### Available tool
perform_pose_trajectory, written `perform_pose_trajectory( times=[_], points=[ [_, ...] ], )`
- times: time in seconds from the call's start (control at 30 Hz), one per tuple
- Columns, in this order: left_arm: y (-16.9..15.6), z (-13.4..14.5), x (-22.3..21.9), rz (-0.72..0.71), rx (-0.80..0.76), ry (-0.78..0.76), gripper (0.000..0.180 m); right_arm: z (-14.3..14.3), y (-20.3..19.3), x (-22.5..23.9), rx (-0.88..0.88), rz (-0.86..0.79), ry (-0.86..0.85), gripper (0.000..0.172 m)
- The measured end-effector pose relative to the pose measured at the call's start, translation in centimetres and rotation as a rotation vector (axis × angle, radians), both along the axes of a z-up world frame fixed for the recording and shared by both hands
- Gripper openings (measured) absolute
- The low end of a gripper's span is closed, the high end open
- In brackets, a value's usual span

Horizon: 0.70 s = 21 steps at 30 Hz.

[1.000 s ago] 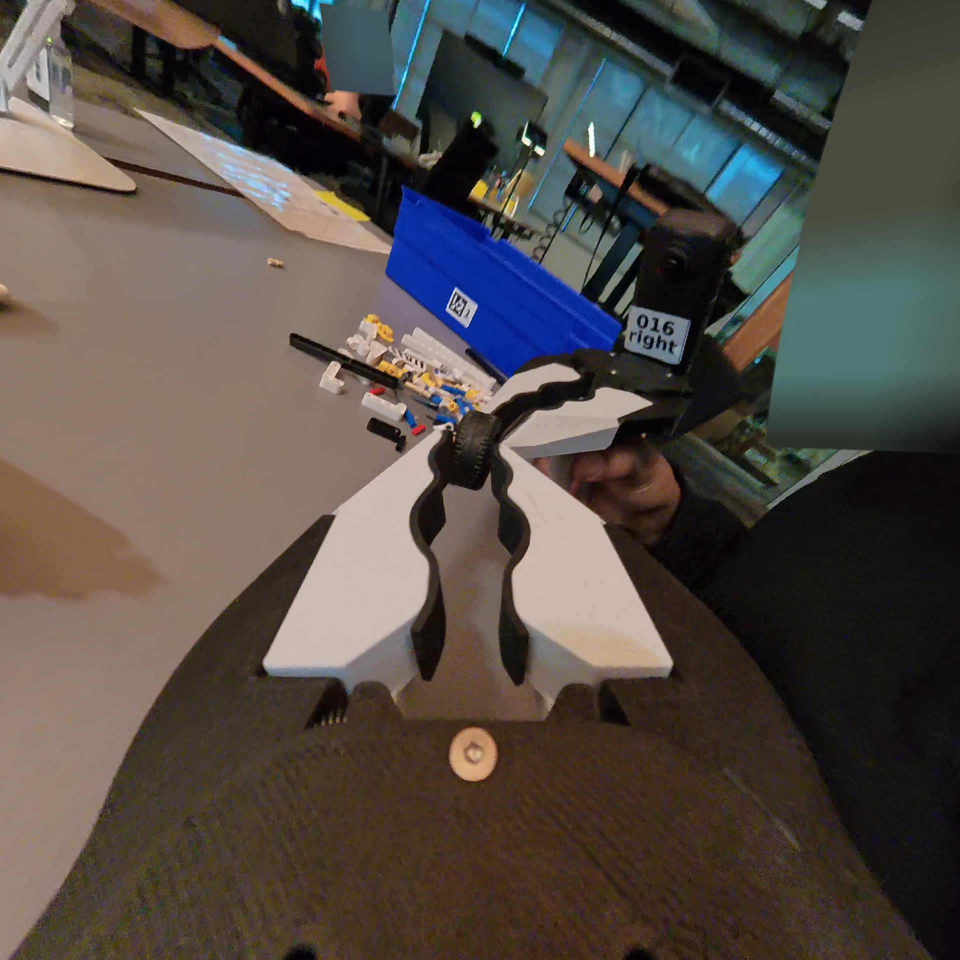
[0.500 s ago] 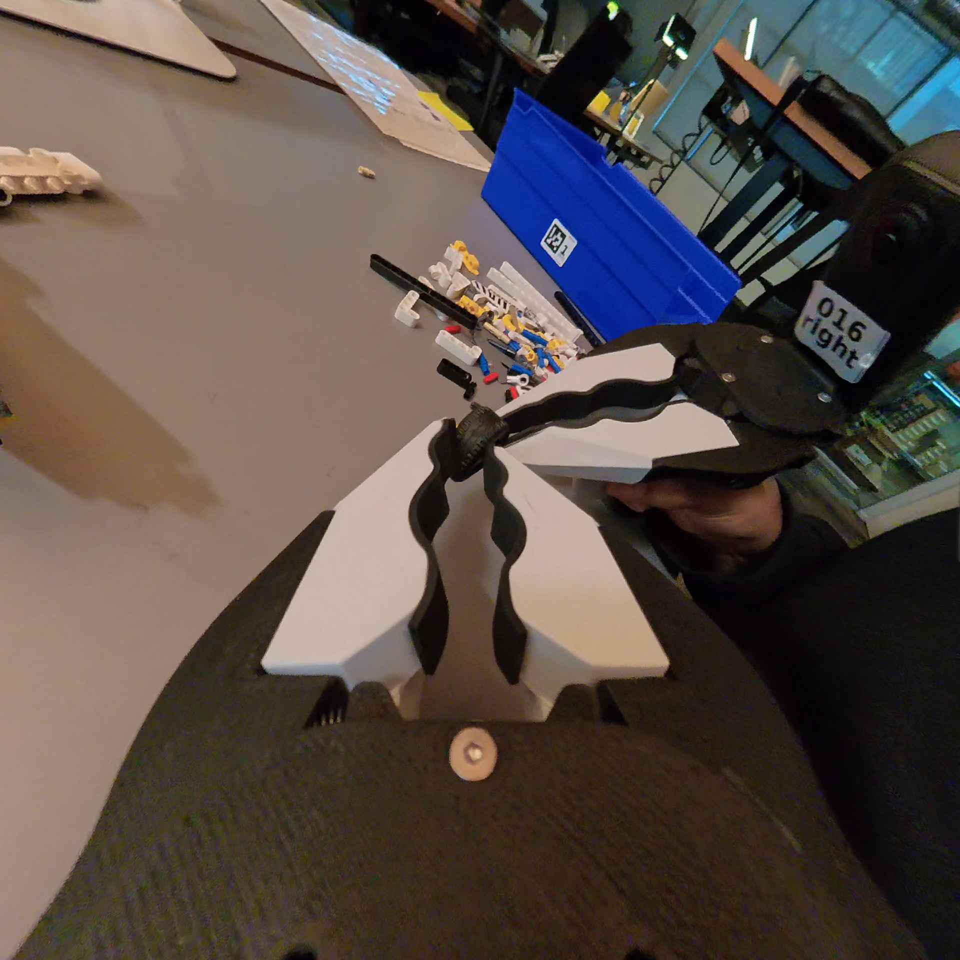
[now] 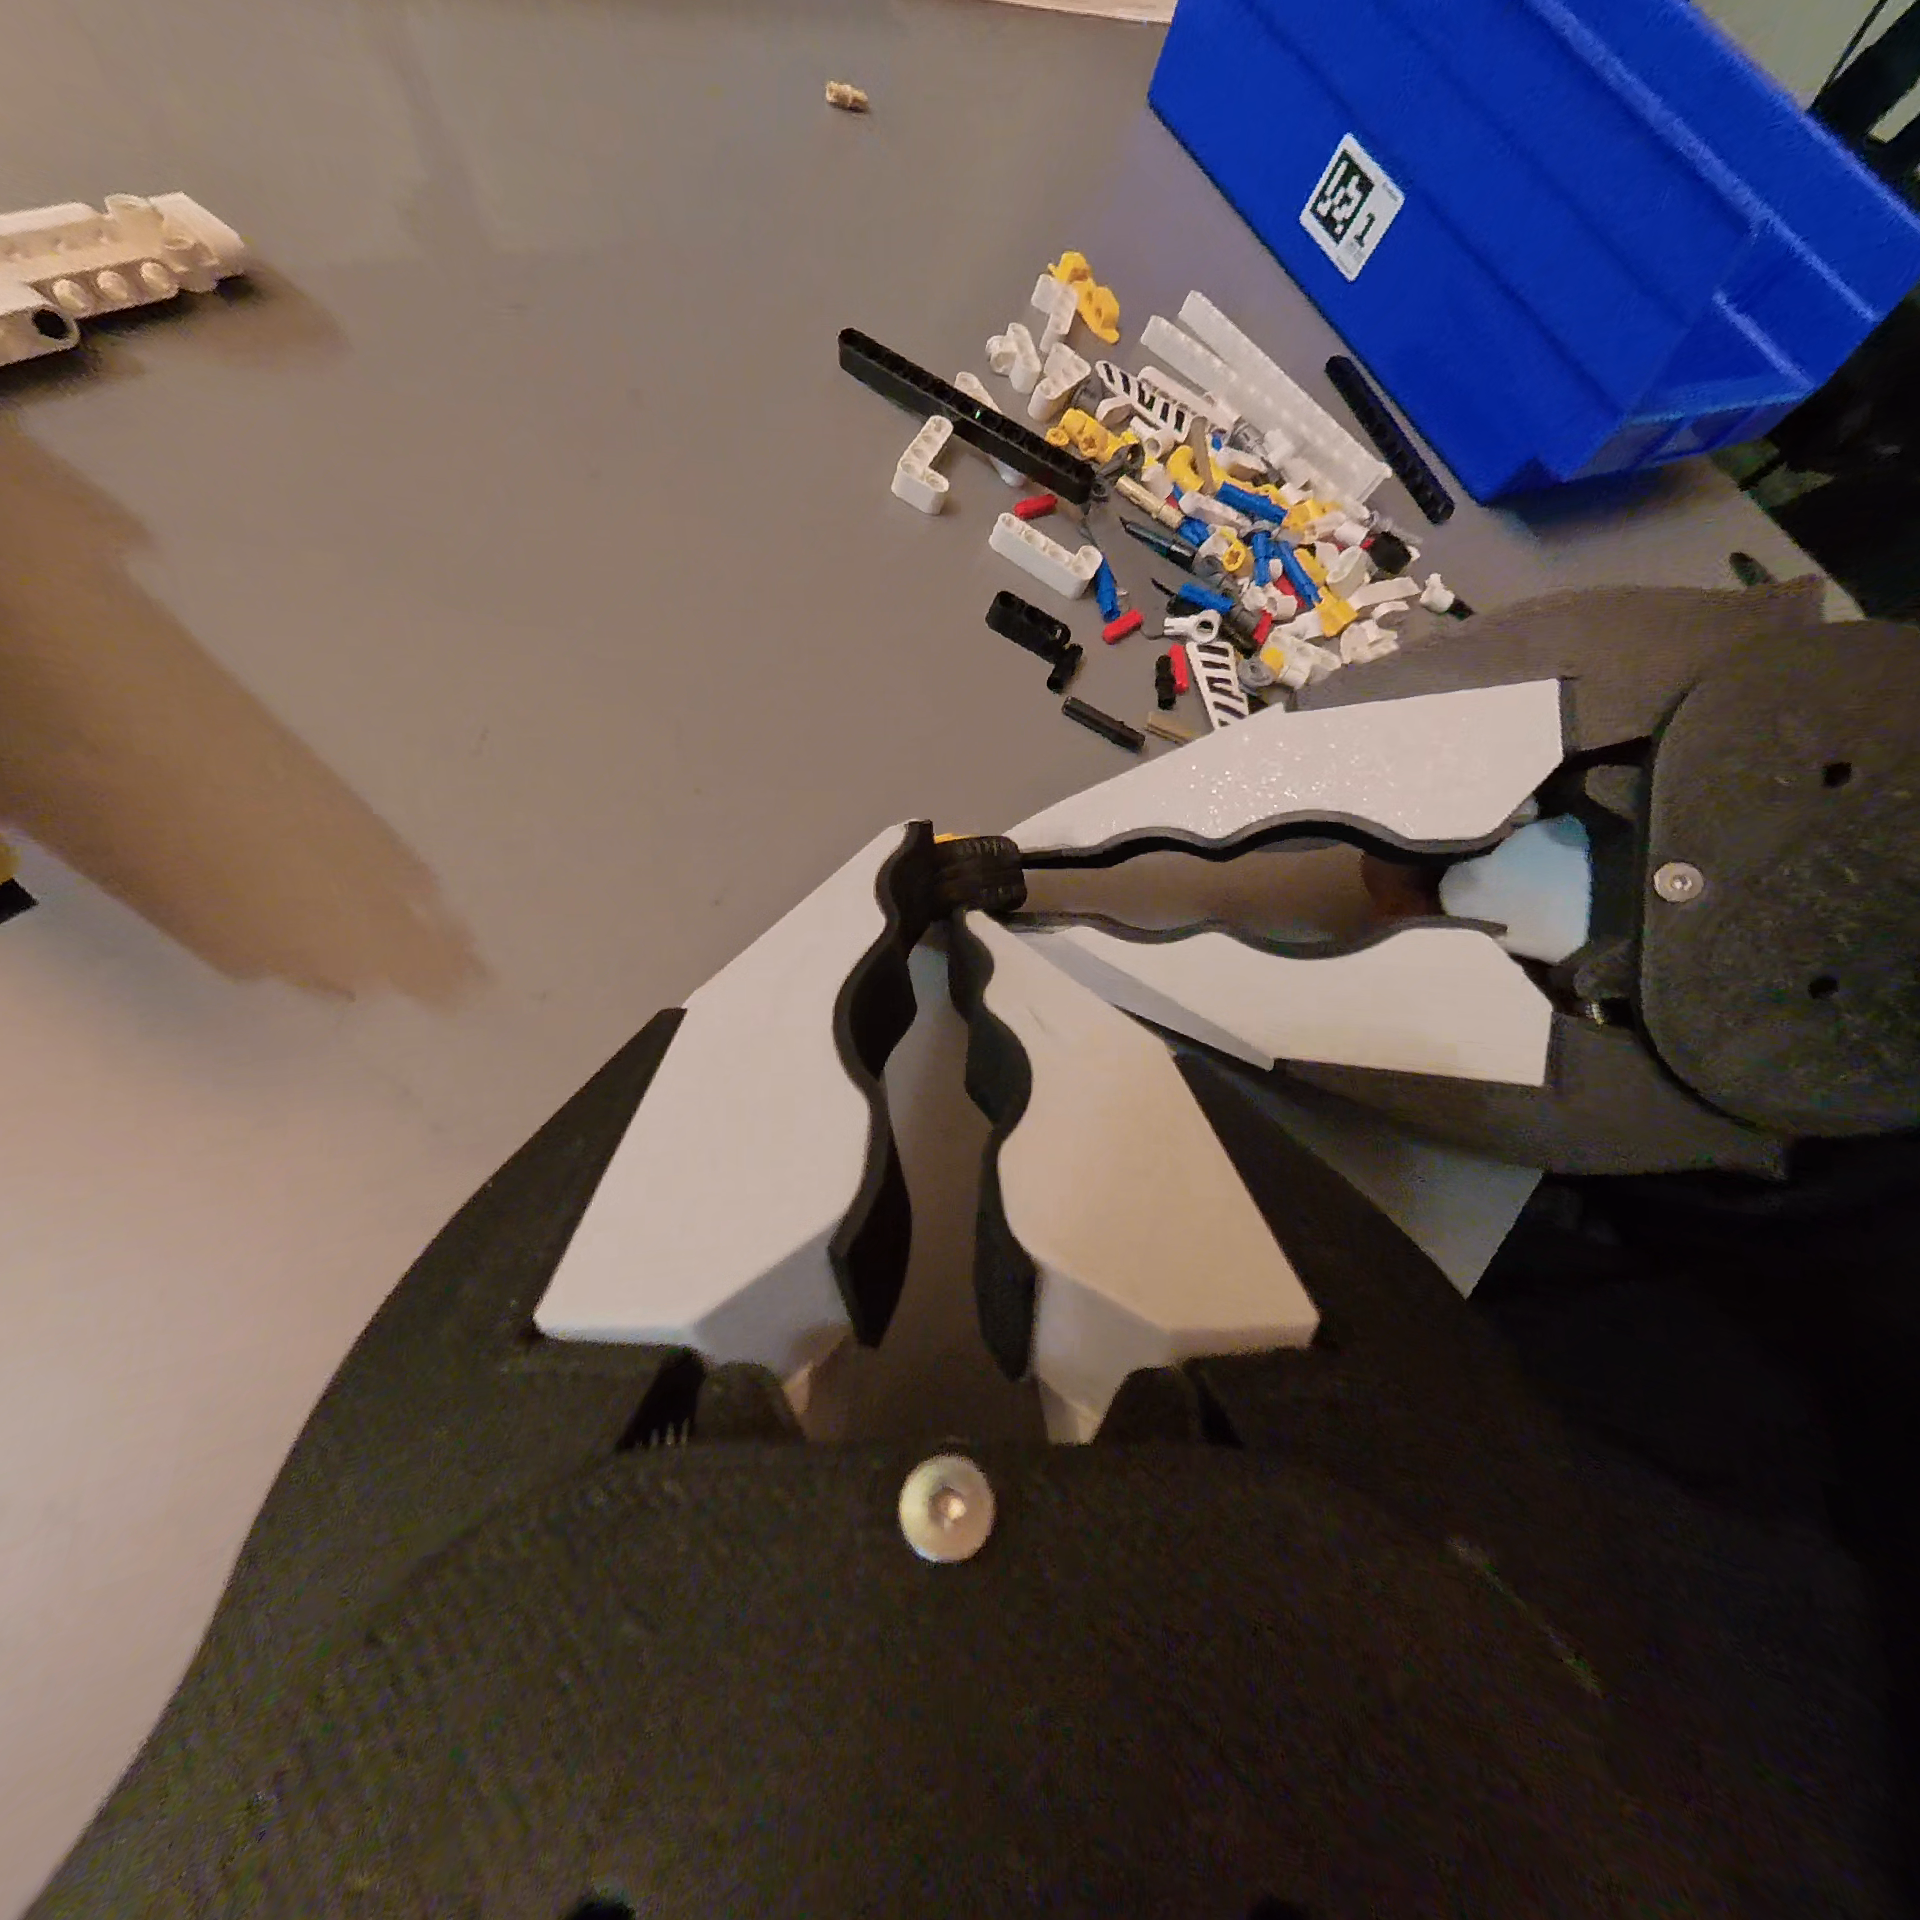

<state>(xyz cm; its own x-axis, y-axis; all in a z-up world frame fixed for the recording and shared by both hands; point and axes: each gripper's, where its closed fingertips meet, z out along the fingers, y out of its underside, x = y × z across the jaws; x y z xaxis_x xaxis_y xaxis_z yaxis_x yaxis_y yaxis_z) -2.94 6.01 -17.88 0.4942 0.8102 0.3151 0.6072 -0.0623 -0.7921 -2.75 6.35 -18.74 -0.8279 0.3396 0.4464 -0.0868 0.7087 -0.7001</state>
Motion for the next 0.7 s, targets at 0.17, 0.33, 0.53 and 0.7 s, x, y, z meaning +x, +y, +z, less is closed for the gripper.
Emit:
perform_pose_trajectory(
  times=[0.17, 0.33, 0.53, 0.7],
  points=[
    [0.3, 0.5, -1.0, -0.022, -0.009, 0.049, 0.0, 0.4, -3.3, 4.1, 0.008, 0.176, 0.072, 0.0],
    [-0.6, 1.1, -1.4, -0.005, 0.136, 0.006, 0.0, 1.8, -0.1, 1.2, -0.077, 0.089, -0.023, 0.0],
    [-1.2, 1.9, -1.4, 0.004, 0.184, 0.042, 0.0, 8.3, 9.3, -2.6, -0.324, -0.108, 0.023, 0.0],
    [-1.0, 2.5, -0.8, -0.025, 0.207, 0.077, 0.0, 8.3, 17.3, -2.0, -0.412, -0.205, -0.192, 0.015]
  ],
)
